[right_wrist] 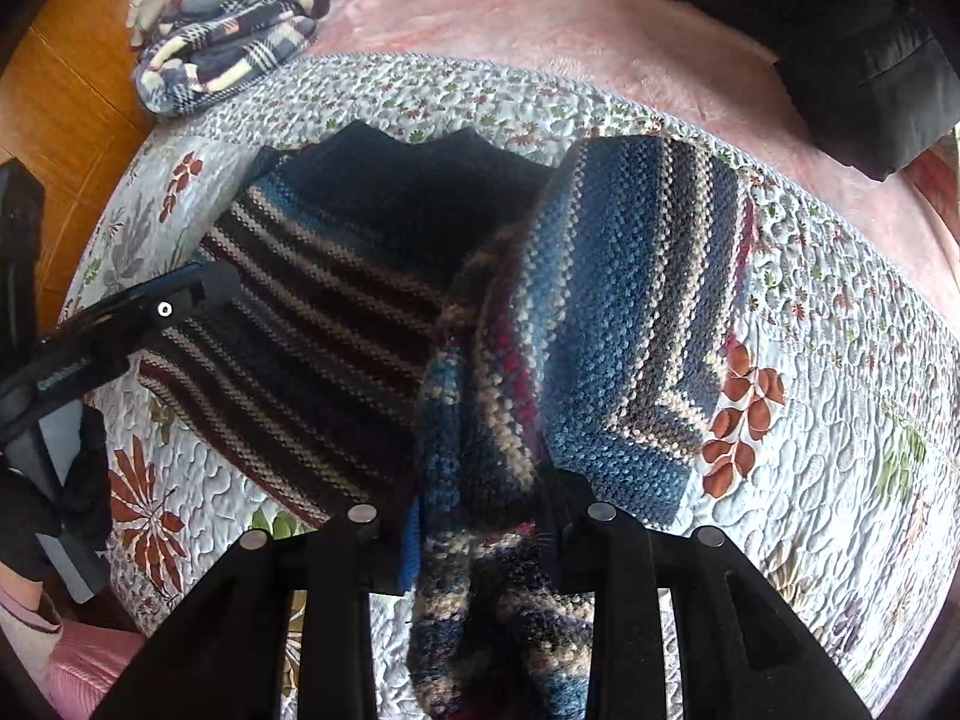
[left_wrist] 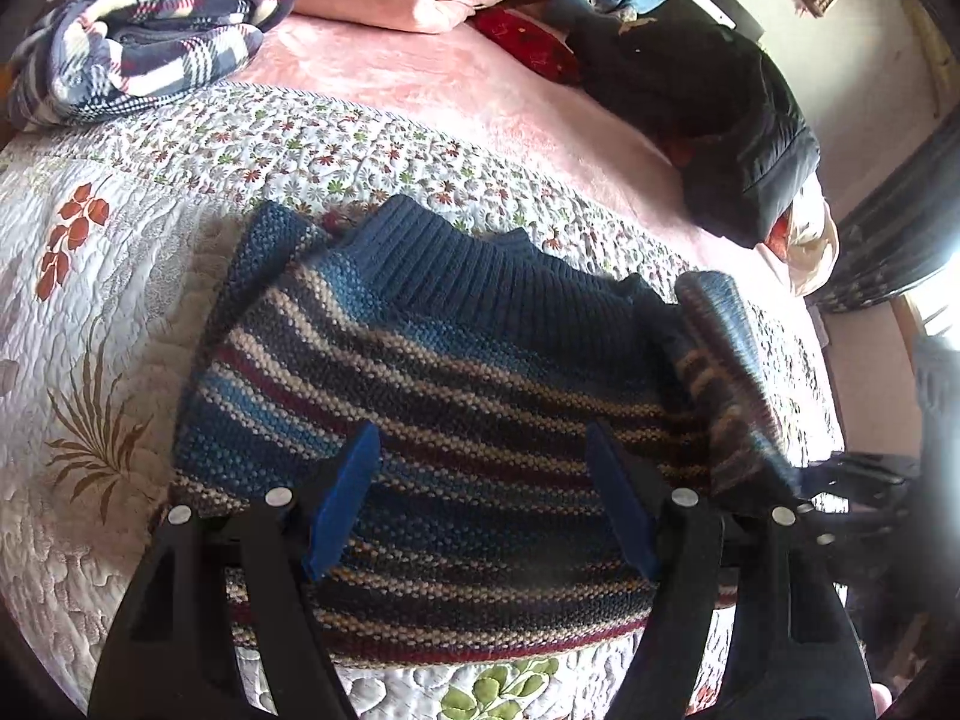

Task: Fold small clothes

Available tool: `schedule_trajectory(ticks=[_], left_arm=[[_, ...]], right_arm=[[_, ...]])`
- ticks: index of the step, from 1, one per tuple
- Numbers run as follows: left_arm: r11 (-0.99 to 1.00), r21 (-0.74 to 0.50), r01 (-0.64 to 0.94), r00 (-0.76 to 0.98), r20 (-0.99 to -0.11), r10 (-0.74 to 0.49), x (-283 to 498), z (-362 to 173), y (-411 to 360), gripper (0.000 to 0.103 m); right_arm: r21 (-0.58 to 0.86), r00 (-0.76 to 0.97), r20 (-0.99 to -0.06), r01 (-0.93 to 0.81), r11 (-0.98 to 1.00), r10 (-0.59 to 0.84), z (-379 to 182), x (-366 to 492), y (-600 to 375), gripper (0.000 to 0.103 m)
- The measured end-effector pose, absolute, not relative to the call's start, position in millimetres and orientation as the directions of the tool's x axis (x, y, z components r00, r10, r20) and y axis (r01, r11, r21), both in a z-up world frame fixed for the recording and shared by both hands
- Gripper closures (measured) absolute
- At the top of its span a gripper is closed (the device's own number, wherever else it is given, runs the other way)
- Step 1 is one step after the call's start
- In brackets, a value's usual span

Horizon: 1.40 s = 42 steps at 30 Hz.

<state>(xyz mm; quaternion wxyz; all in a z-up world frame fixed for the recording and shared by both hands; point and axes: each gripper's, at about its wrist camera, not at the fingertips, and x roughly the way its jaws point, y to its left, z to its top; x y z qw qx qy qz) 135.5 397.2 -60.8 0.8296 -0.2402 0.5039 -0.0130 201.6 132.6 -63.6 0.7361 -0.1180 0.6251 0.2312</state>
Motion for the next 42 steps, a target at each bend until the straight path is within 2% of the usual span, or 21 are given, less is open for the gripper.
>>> schedule_trajectory(ticks=[3,5,7,12,18,22,28,36,42], left_arm=[[0.881,-0.418,-0.221,0.496,-0.826,-0.268,136,-59,400,0.032],[0.878,-0.423,-0.223,0.497,-0.824,-0.271,136,-58,401,0.032],[0.875,-0.428,-0.225,0.499,-0.822,-0.274,136,-58,403,0.032],[0.868,-0.439,-0.230,0.497,-0.820,-0.283,136,-59,405,0.032],[0.862,-0.460,-0.214,0.483,-0.816,-0.316,138,-60,398,0.032],[0.825,-0.528,-0.202,0.473,-0.790,-0.390,143,-62,388,0.032],[0.796,-0.584,-0.159,0.422,-0.770,-0.480,153,-71,355,0.031],[0.791,-0.598,-0.128,0.363,-0.771,-0.523,172,-87,307,0.031],[0.791,-0.599,-0.123,0.343,-0.774,-0.533,183,-95,282,0.031]], right_arm=[[0.118,0.094,-0.979,-0.475,0.872,0.184,-76,201,141,0.070],[0.127,0.082,-0.979,-0.470,0.874,0.186,-83,200,145,0.065],[0.162,0.066,-0.974,-0.459,0.873,0.215,-87,199,148,0.054],[0.223,0.049,-0.962,-0.424,0.878,0.269,-92,198,148,0.045],[0.335,0.066,-0.921,-0.374,0.865,0.385,-72,201,125,0.045],[0.434,0.090,-0.870,-0.327,0.840,0.485,-44,203,96,0.045],[0.389,0.143,-0.886,-0.293,0.873,0.442,-15,190,37,0.045],[0.448,0.110,-0.877,-0.169,0.878,0.468,-49,202,-40,0.045],[0.455,0.092,-0.875,-0.179,0.872,0.475,-61,210,-47,0.045]])
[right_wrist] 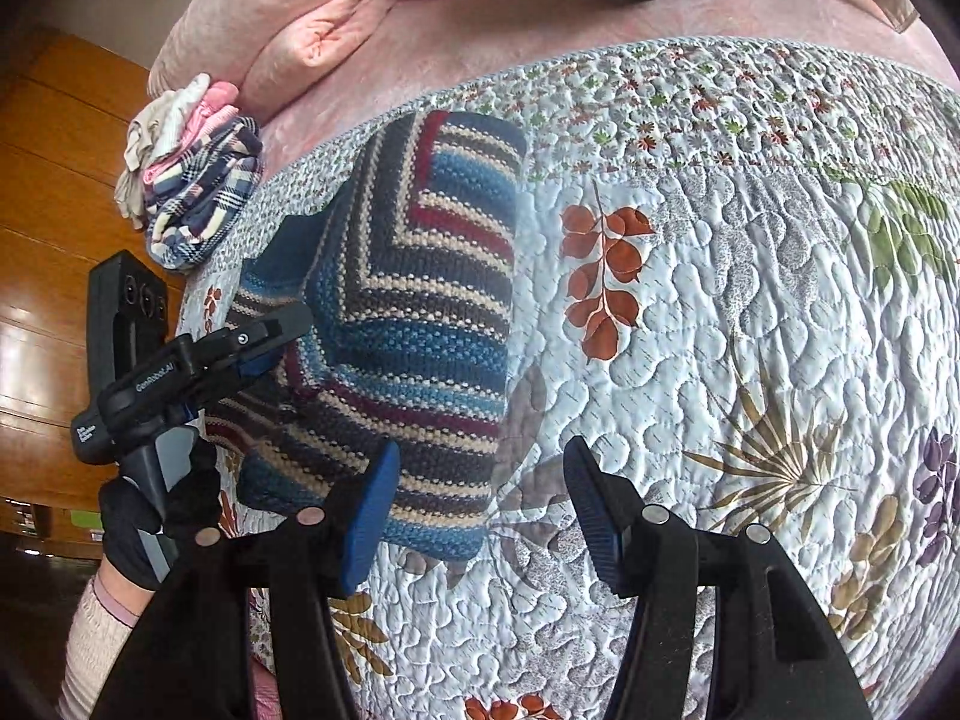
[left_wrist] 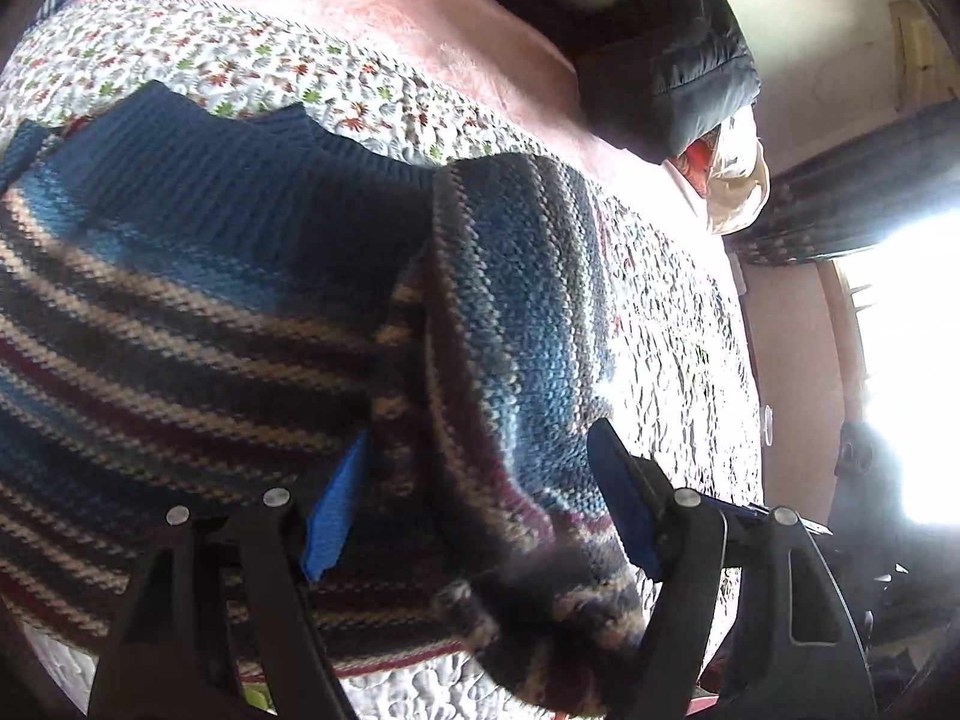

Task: Fold small clothes

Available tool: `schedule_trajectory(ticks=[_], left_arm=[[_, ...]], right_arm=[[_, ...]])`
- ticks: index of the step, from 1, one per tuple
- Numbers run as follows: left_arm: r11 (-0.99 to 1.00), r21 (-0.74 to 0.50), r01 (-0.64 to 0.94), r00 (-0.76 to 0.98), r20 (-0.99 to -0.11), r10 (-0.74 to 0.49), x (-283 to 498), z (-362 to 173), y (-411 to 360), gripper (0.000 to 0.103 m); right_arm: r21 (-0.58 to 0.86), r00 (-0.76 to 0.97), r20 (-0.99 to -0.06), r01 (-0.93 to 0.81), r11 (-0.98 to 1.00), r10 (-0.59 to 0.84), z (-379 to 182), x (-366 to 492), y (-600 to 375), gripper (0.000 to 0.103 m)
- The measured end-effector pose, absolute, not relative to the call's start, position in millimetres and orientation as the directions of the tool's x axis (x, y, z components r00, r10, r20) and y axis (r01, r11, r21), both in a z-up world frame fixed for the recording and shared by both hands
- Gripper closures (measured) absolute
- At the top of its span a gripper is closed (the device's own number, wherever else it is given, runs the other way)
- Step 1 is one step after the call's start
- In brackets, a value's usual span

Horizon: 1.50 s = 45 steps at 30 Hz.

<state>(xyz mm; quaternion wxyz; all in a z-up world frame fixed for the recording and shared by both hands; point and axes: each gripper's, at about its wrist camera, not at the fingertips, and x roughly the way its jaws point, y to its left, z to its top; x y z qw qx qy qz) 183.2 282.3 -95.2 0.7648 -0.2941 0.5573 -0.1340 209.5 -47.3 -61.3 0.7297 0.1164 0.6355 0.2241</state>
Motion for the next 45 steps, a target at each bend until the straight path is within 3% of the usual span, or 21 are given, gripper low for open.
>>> schedule_trajectory(ticks=[4,9,19,33,34,38,45], left_arm=[[0.796,-0.593,-0.120,0.335,-0.779,-0.530,186,-98,275,0.032],[0.770,-0.629,-0.109,0.346,-0.750,-0.563,186,-95,278,0.042],[0.778,-0.607,-0.161,0.300,-0.781,-0.548,187,-114,285,0.033],[0.779,-0.619,-0.102,0.304,-0.765,-0.568,202,-109,262,0.035],[0.779,-0.619,-0.098,0.305,-0.764,-0.569,202,-108,261,0.039],[0.782,-0.619,-0.069,0.334,-0.753,-0.566,203,-100,253,0.076],[0.745,-0.665,-0.045,0.423,-0.688,-0.589,194,-77,262,0.083]], right_arm=[[0.450,0.064,-0.881,-0.194,0.872,0.469,-73,208,-38,0.045],[0.439,0.035,-0.890,-0.203,0.875,0.454,-88,204,-30,0.045],[0.432,0.013,-0.894,-0.230,0.872,0.447,-96,199,-17,0.045],[0.423,0.011,-0.898,-0.248,0.872,0.439,-100,199,-6,0.045],[0.422,0.012,-0.899,-0.249,0.872,0.438,-100,199,-5,0.045],[0.419,0.012,-0.900,-0.255,0.871,0.437,-100,199,0,0.045],[0.480,0.031,-0.865,-0.237,0.845,0.500,-85,207,-9,0.045]])
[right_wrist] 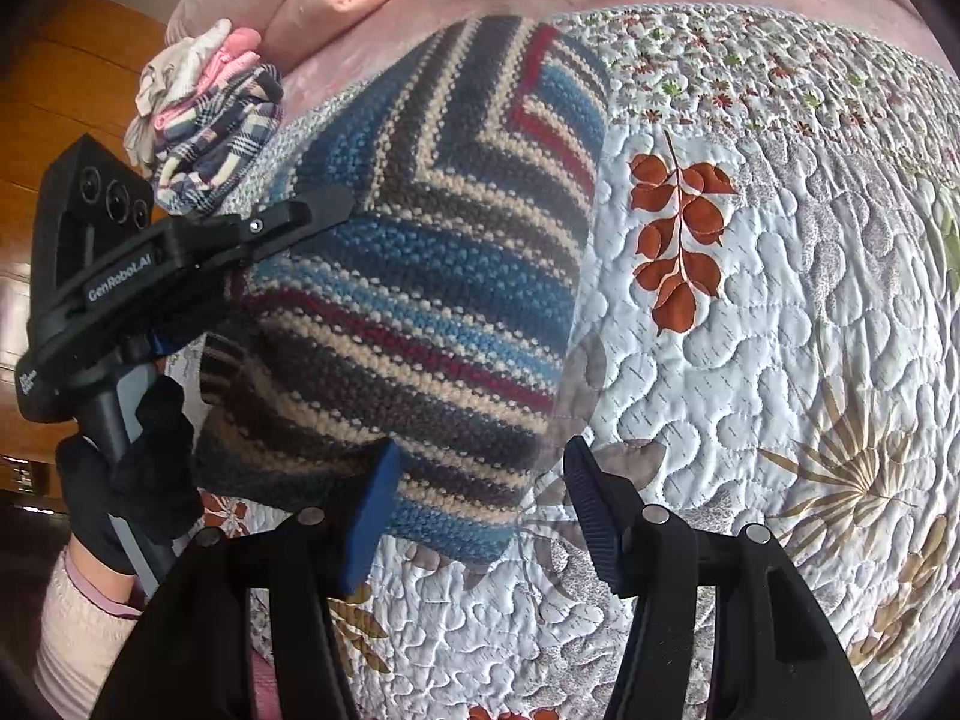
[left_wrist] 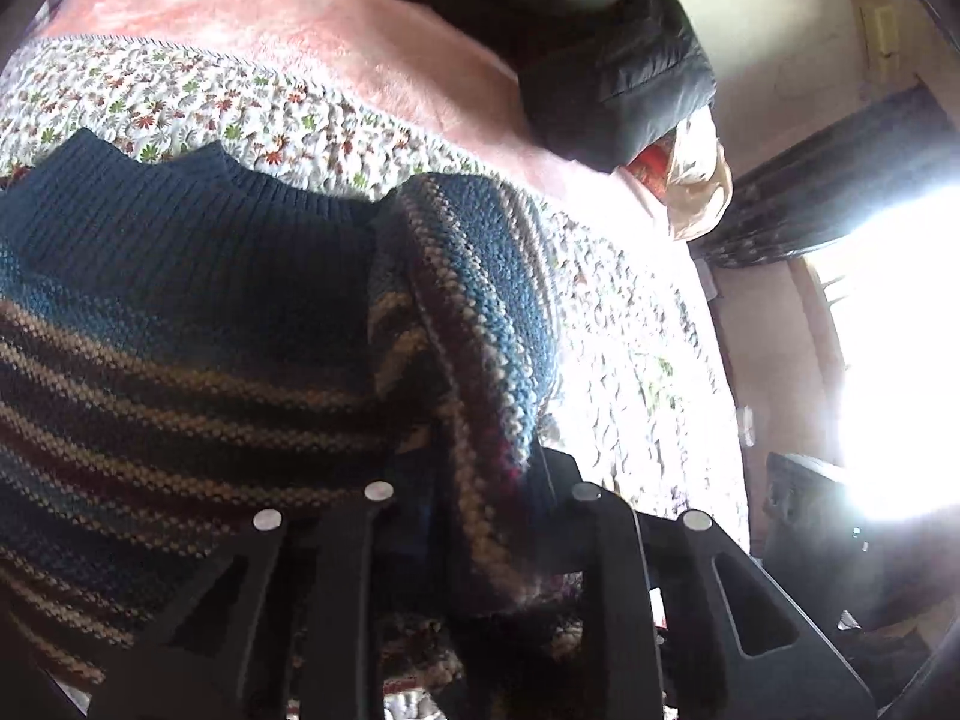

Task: Fold small clothes

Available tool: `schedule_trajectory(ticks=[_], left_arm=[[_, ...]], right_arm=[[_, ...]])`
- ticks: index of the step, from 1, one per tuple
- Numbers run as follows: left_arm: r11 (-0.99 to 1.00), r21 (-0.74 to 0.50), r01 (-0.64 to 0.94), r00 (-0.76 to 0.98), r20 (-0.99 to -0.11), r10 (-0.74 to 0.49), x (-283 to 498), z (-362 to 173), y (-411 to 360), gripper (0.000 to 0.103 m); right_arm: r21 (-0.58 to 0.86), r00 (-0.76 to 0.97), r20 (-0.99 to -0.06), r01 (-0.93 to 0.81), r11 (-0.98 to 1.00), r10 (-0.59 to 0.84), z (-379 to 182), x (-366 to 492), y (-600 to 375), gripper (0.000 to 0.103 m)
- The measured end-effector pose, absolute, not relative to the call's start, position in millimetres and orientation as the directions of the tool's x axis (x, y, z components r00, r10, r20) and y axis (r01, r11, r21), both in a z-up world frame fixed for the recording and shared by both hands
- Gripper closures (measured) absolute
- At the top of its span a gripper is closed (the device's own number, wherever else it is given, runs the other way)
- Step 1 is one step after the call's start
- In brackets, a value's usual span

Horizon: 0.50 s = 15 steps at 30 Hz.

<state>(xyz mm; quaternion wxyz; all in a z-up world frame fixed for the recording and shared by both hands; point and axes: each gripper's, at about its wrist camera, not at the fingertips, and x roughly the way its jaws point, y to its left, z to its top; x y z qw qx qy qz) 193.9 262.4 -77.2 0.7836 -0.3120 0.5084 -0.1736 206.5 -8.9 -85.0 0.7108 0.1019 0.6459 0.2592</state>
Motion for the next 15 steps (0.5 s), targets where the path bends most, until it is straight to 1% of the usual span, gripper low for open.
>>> schedule_trajectory(ticks=[4,9,15], left_arm=[[0.735,-0.677,-0.031,0.460,-0.662,-0.591,188,-62,277,0.083],[0.716,-0.697,-0.041,0.504,-0.633,-0.587,182,-46,303,0.084],[0.714,-0.699,-0.046,0.552,-0.613,-0.565,168,-27,345,0.084]], right_arm=[[0.509,0.079,-0.842,-0.207,0.835,0.533,-73,215,-22,0.045],[0.522,0.081,-0.837,-0.177,0.834,0.541,-79,219,-27,0.045],[0.506,0.063,-0.846,-0.223,0.833,0.530,-82,211,-9,0.045]])
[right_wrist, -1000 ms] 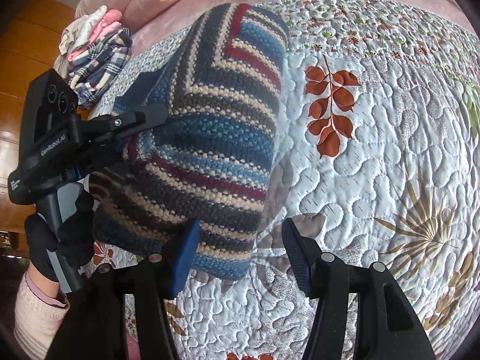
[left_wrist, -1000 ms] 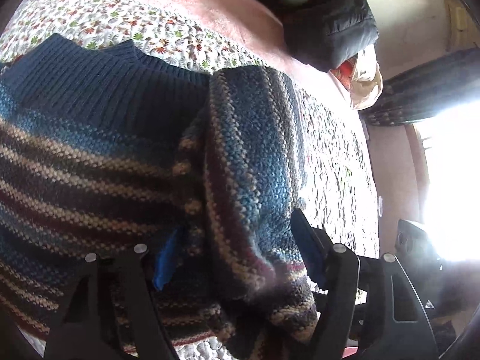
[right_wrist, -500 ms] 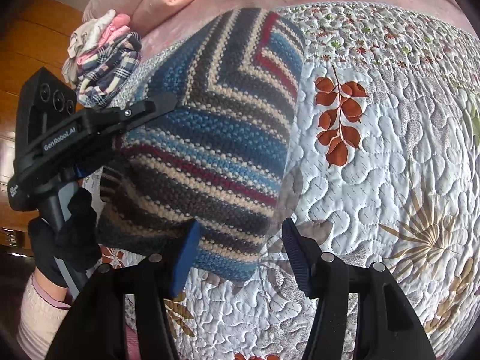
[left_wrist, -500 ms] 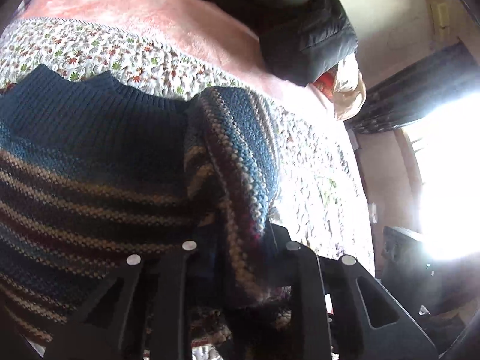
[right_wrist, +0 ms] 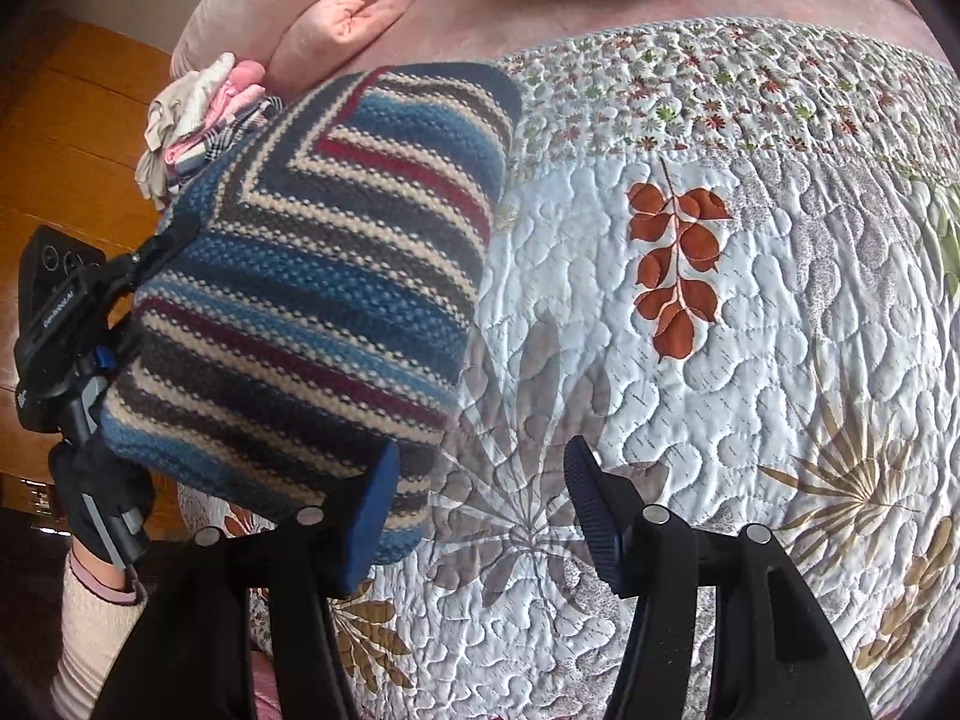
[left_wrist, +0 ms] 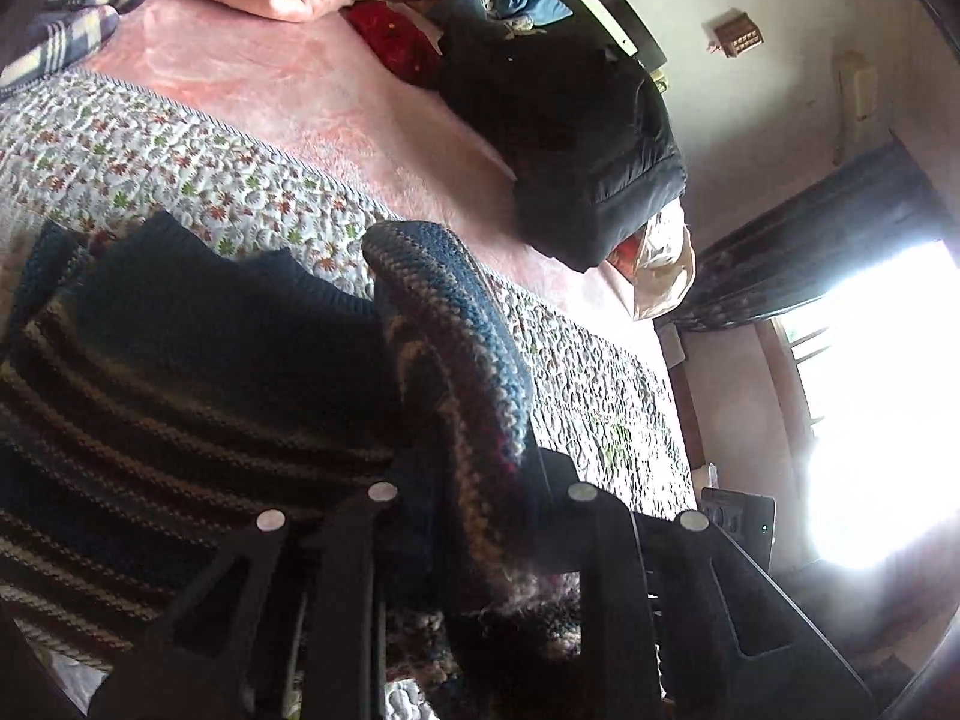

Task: Fold small clothes

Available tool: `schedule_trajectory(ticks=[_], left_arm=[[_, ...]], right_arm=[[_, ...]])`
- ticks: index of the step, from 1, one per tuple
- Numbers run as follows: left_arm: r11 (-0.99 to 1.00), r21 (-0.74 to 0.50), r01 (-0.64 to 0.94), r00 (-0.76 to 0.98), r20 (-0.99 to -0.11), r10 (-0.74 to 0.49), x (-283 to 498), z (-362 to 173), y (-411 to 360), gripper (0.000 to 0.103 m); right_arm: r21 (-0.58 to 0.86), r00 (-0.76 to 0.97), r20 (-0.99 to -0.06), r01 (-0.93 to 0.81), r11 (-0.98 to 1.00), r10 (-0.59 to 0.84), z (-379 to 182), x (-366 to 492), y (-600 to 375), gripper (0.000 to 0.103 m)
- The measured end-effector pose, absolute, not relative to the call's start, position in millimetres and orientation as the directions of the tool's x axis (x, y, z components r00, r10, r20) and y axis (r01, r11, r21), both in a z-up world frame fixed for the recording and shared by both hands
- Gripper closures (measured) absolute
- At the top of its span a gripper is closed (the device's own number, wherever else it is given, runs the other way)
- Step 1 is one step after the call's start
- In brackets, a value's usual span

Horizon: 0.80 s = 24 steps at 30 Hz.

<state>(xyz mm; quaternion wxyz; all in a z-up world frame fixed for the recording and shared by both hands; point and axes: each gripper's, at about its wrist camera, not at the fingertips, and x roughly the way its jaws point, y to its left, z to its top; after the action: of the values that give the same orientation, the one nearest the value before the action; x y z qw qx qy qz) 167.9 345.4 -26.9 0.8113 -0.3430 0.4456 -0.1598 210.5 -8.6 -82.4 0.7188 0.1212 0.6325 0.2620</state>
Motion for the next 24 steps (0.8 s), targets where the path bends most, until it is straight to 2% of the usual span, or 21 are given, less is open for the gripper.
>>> schedule_trajectory(ticks=[8,16,24], left_arm=[[0.715,-0.690,-0.112,0.618,-0.612,-0.494,140,-22,427,0.084],[0.707,-0.685,-0.178,0.652,-0.620,-0.436,116,-29,498,0.085],[0.707,-0.667,-0.235,0.632,-0.658,-0.410,95,-72,550,0.085]], right_arm=[[0.540,0.030,-0.817,-0.313,0.781,0.576,-77,198,42,0.045],[0.619,-0.031,-0.768,-0.291,0.729,0.640,-97,194,98,0.043],[0.631,-0.068,-0.764,-0.281,0.723,0.641,-115,184,130,0.043]])
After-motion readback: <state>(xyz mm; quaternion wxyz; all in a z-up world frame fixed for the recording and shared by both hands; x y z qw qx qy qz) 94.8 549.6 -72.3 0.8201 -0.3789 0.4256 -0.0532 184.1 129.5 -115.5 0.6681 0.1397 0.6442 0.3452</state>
